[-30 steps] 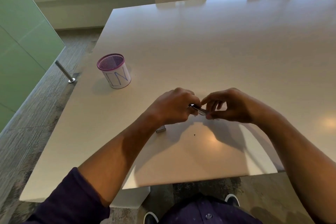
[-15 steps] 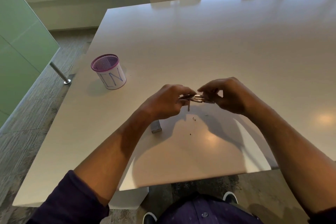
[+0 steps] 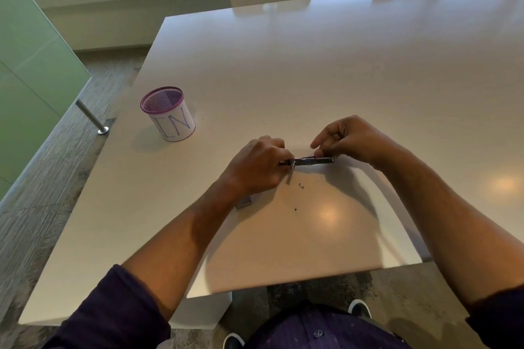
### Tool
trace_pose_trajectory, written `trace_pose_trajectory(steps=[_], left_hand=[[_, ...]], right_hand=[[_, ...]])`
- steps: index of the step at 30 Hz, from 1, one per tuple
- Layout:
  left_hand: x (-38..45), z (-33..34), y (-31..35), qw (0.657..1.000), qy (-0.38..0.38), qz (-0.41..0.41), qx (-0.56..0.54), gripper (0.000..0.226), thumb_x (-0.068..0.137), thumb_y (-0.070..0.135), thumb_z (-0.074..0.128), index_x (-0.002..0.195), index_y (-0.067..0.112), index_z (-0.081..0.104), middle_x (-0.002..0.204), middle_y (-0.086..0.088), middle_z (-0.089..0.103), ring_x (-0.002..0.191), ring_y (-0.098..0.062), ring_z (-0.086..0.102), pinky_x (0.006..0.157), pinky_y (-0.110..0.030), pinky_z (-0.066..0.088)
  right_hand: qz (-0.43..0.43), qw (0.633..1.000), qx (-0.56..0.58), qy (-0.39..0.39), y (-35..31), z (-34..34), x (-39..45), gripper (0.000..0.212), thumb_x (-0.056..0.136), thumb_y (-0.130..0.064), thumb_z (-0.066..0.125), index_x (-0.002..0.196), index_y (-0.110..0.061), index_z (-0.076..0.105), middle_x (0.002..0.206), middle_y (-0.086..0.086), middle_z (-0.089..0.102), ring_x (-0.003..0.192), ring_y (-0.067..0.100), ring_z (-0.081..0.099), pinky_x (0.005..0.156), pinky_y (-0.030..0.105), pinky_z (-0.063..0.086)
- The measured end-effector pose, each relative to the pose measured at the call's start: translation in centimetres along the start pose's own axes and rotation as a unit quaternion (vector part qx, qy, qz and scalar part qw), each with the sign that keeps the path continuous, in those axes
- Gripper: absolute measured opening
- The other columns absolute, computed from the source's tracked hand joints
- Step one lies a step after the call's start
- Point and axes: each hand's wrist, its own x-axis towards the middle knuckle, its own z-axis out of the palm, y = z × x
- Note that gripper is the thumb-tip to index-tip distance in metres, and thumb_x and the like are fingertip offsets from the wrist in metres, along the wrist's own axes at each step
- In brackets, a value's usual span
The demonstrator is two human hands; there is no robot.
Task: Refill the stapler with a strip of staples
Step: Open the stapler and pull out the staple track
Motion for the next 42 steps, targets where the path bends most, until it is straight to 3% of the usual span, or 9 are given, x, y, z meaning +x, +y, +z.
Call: trace_pose_trajectory(steps=[6,12,17,21,25,32,35,38,42], left_hand=[[0.2,-0.2,0.5,0.999,-0.024,-0.01,0.02,0.016,0.091,0.02,0.07,0.102,0.012,0.079,0.097,-0.004,0.065,0.075,-0.023,0.064,0.069,-0.034,0.053],[0.2,-0.1,0.2,0.999,-0.017,-0.026,0.035,0.019,0.091,0.028,0.07,0.097,0.013,0.08,0.087,-0.003,0.059,0.071,-0.021,0.058,0.068,-0.037,0.05],[0.3,-0.3,0.4,0.997,-0.029,-0.059,0.037,0.028,0.091,0.034,0.07,0.114,0.017,0.077,0.101,-0.002,0.065,0.088,-0.024,0.066,0.082,-0.038,0.046],[-0.4,-0.7,1.5,0.994,0.04,-0.059,0.078,0.048,0.086,0.035,0.076,0.129,0.018,0.064,0.115,-0.004,0.059,0.099,-0.025,0.063,0.088,-0.044,0.046],[-0.7,-1.3,3.1,0.999,0.044,0.014,0.007,0.02,0.088,0.021,0.074,0.106,0.014,0.072,0.104,-0.004,0.063,0.085,-0.025,0.066,0.076,-0.042,0.056],[-0.7,0.2,3.8,0.997,-0.052,0.032,-0.036,0.016,0.09,0.011,0.068,0.095,0.019,0.081,0.099,0.0,0.069,0.084,-0.023,0.067,0.07,-0.045,0.058],[-0.7,0.2,3.6,0.997,-0.068,0.03,-0.034,0.019,0.09,0.01,0.066,0.093,0.02,0.081,0.097,0.002,0.07,0.083,-0.021,0.067,0.069,-0.044,0.059],[-0.6,0.2,3.6,0.997,-0.065,0.028,-0.041,0.019,0.089,0.008,0.066,0.093,0.019,0.081,0.095,0.0,0.07,0.081,-0.022,0.067,0.069,-0.044,0.059],[-0.6,0.1,3.6,0.996,-0.063,0.025,-0.052,0.019,0.089,0.006,0.068,0.097,0.017,0.082,0.095,-0.003,0.072,0.082,-0.021,0.066,0.071,-0.043,0.059]], right_hand=[[0.001,1.0,-0.023,-0.001,0.1,0.2,-0.1,0.014,0.084,-0.023,0.08,0.091,-0.01,0.081,0.085,0.001,0.079,0.083,0.013,0.071,0.086,0.034,0.057],[-0.059,0.991,-0.122,-0.02,0.3,-0.1,-0.7,0.014,0.081,-0.03,0.083,0.093,-0.024,0.082,0.089,-0.006,0.079,0.087,0.011,0.072,0.083,0.026,0.055],[-0.133,0.955,-0.266,0.022,0.3,0.5,-1.0,0.013,0.082,-0.028,0.082,0.095,-0.032,0.081,0.092,-0.011,0.072,0.085,0.006,0.065,0.079,0.028,0.055],[-0.174,0.941,-0.287,0.043,-0.4,0.4,-2.1,0.008,0.082,-0.023,0.082,0.088,-0.029,0.08,0.086,-0.014,0.068,0.075,0.005,0.064,0.072,0.023,0.053],[-0.151,0.934,-0.32,-0.042,-0.7,0.7,-3.2,0.01,0.084,-0.025,0.08,0.093,-0.029,0.08,0.085,-0.021,0.066,0.075,-0.004,0.062,0.071,0.008,0.04],[-0.123,0.921,-0.364,-0.061,-1.0,1.4,-3.1,0.016,0.091,-0.024,0.073,0.105,-0.028,0.079,0.103,-0.014,0.072,0.087,0.002,0.062,0.073,0.007,0.038],[-0.124,0.914,-0.381,-0.069,-1.4,1.5,-3.2,0.015,0.091,-0.028,0.073,0.105,-0.03,0.078,0.104,-0.013,0.073,0.091,0.005,0.064,0.078,0.017,0.048],[-0.147,0.888,-0.426,-0.089,-1.9,1.7,-3.2,0.016,0.095,-0.028,0.067,0.107,-0.029,0.077,0.107,-0.011,0.072,0.095,0.009,0.066,0.083,0.027,0.055],[-0.195,0.843,-0.49,-0.102,-2.4,2.2,-3.2,0.021,0.101,-0.022,0.056,0.106,-0.024,0.077,0.108,-0.005,0.071,0.093,0.014,0.068,0.073,0.024,0.05]])
